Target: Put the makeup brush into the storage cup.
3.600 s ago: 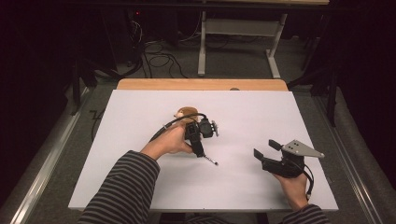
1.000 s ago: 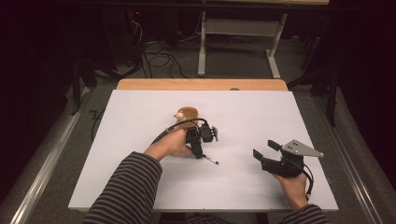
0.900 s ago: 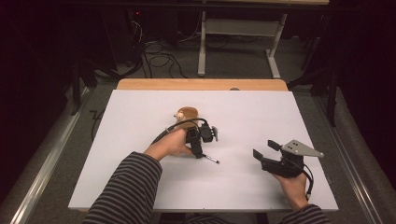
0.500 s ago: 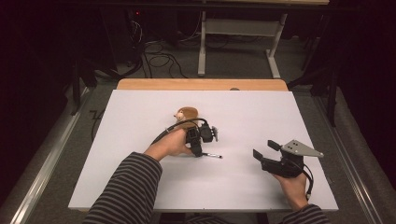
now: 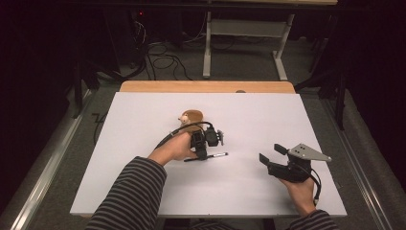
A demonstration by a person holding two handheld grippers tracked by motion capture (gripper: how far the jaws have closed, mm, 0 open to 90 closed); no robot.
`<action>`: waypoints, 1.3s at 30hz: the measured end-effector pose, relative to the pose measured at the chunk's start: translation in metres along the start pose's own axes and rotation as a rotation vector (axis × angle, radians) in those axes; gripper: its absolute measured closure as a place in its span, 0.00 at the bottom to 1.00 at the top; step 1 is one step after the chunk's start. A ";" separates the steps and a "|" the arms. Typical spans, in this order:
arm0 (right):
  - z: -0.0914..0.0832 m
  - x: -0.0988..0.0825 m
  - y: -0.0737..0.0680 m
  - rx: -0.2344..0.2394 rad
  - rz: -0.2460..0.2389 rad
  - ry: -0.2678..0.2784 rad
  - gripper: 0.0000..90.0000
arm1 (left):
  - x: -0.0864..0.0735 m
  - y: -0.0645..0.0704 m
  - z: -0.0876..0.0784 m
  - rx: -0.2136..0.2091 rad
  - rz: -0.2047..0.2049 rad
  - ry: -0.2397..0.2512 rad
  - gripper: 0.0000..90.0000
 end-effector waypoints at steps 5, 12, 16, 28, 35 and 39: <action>0.000 0.000 0.000 -0.001 -0.002 0.000 0.33 | 0.000 0.001 0.000 0.004 -0.002 -0.004 0.92; 0.001 0.000 0.000 0.001 -0.005 -0.002 0.33 | 0.000 0.001 0.000 0.011 0.004 0.001 0.93; 0.000 0.000 0.000 0.001 -0.006 -0.002 0.33 | -0.001 0.002 0.000 0.017 0.002 0.012 0.93; 0.001 0.000 0.000 0.003 -0.004 -0.004 0.33 | -0.006 0.001 -0.007 0.017 -0.014 0.058 0.93; 0.001 0.000 0.000 0.003 -0.002 -0.006 0.33 | -0.009 0.003 -0.015 0.021 -0.017 0.107 0.93; 0.001 0.000 0.000 0.004 -0.001 -0.006 0.33 | -0.009 0.004 -0.018 0.027 -0.017 0.126 0.93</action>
Point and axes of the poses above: each handheld gripper's, and its own axes: z roughly forward along the jaws, x roughly out of its top, y roughly to its right, the point moved 1 cm from there along z, roughly forward along the jaws, and after that the axes turned 6 degrees about z, right-handed, at the moved point
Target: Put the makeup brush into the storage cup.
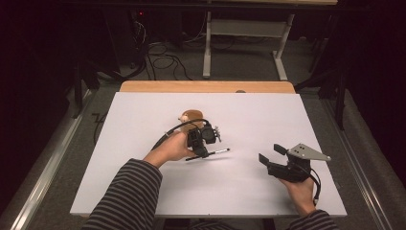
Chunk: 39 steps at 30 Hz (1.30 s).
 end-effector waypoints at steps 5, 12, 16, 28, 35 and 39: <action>0.000 0.000 0.000 0.000 0.001 -0.001 0.33 | -0.002 0.000 -0.004 0.005 -0.003 0.023 0.93; 0.000 0.000 0.000 0.001 0.000 -0.002 0.33 | -0.011 -0.002 -0.009 0.006 -0.038 0.073 0.93; 0.000 0.000 0.000 0.001 0.001 -0.004 0.33 | -0.016 -0.003 -0.014 0.008 -0.056 0.104 0.93; 0.001 0.000 -0.001 0.001 -0.003 -0.009 0.33 | -0.020 -0.001 -0.027 0.003 -0.076 0.200 0.93; 0.001 0.000 -0.001 0.002 -0.003 -0.011 0.33 | -0.025 -0.001 -0.030 0.005 -0.099 0.233 0.93; 0.002 0.000 -0.001 0.002 -0.004 -0.012 0.33 | -0.029 0.000 -0.032 0.008 -0.110 0.253 0.93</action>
Point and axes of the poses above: each handheld gripper's, and its own axes: z roughly forward along the jaws, x roughly out of its top, y roughly to its right, the point moved 1 cm from there along z, roughly forward along the jaws, and after that the axes turned 6 degrees about z, right-handed, at the moved point
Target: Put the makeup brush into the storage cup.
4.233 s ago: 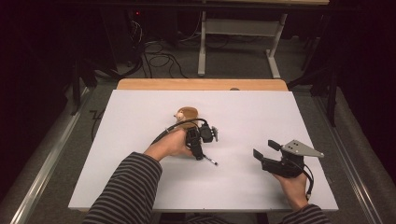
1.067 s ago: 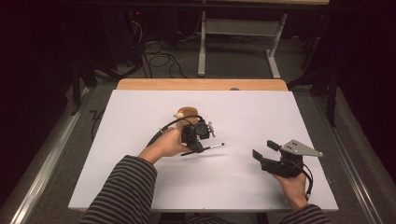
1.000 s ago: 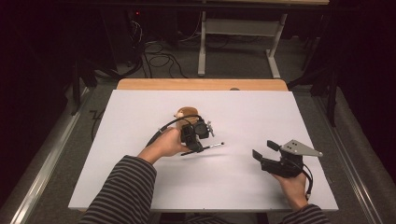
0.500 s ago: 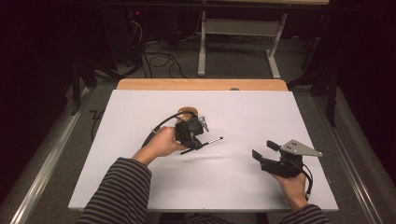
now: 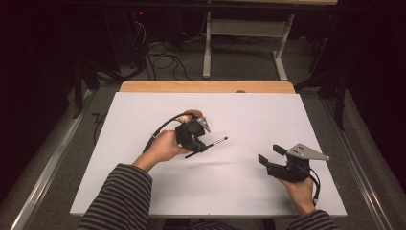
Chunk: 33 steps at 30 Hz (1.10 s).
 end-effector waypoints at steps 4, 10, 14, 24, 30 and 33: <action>0.000 0.000 0.000 0.001 -0.001 -0.001 0.33 | -0.002 0.001 -0.003 -0.005 -0.010 0.022 0.93; 0.000 0.000 0.000 0.001 -0.001 0.000 0.33 | -0.003 0.004 -0.007 0.014 -0.017 0.046 0.93; 0.000 0.000 0.000 0.002 -0.002 -0.001 0.33 | -0.003 0.006 -0.011 0.015 -0.026 0.070 0.93; 0.000 0.000 -0.001 0.002 -0.004 -0.005 0.33 | -0.008 0.007 -0.018 0.031 -0.044 0.105 0.93; 0.000 0.000 0.000 0.001 -0.002 -0.004 0.33 | -0.011 0.008 -0.020 0.034 -0.049 0.118 0.93; 0.000 0.000 -0.001 0.002 -0.003 -0.004 0.33 | -0.013 0.008 -0.021 0.037 -0.052 0.128 0.93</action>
Point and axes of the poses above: each handheld gripper's, and its own axes: z roughly forward along the jaws, x roughly out of its top, y roughly to its right, the point moved 1 cm from there along z, roughly forward along the jaws, and after that the axes turned 6 degrees about z, right-handed, at the moved point
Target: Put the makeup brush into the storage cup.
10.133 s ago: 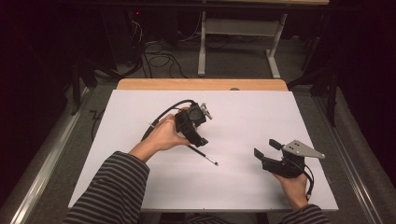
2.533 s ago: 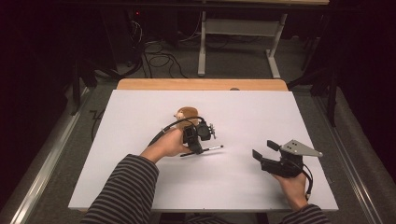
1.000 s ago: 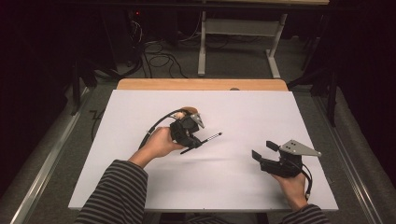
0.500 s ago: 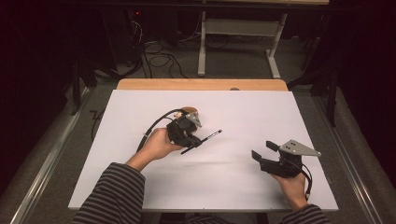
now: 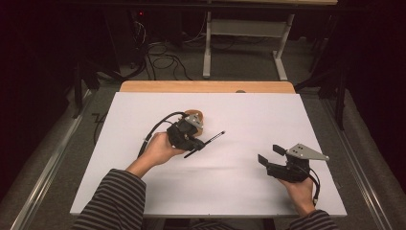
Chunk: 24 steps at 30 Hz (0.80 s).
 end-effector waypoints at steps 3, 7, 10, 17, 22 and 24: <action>0.000 0.000 0.000 0.000 0.000 -0.001 0.33 | -0.001 0.000 -0.002 -0.003 -0.004 0.016 0.93; 0.000 0.000 0.000 0.001 0.000 -0.001 0.33 | -0.003 0.001 -0.006 -0.004 -0.005 0.036 0.93; 0.000 0.000 0.000 0.001 0.000 -0.001 0.33 | -0.005 0.002 -0.009 0.002 -0.009 0.050 0.93; 0.000 0.000 0.000 0.001 0.002 -0.002 0.33 | -0.011 0.000 -0.017 0.014 -0.035 0.083 0.93; 0.000 0.000 0.000 0.002 0.003 -0.002 0.33 | -0.016 -0.002 -0.020 0.019 -0.052 0.100 0.93; 0.000 0.000 0.000 0.002 0.004 -0.002 0.33 | -0.017 -0.002 -0.021 0.021 -0.063 0.112 0.93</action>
Point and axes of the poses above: each handheld gripper's, and its own axes: z roughly forward along the jaws, x roughly out of its top, y roughly to its right, the point moved 1 cm from there along z, roughly forward along the jaws, and after that the axes turned 6 degrees about z, right-handed, at the moved point
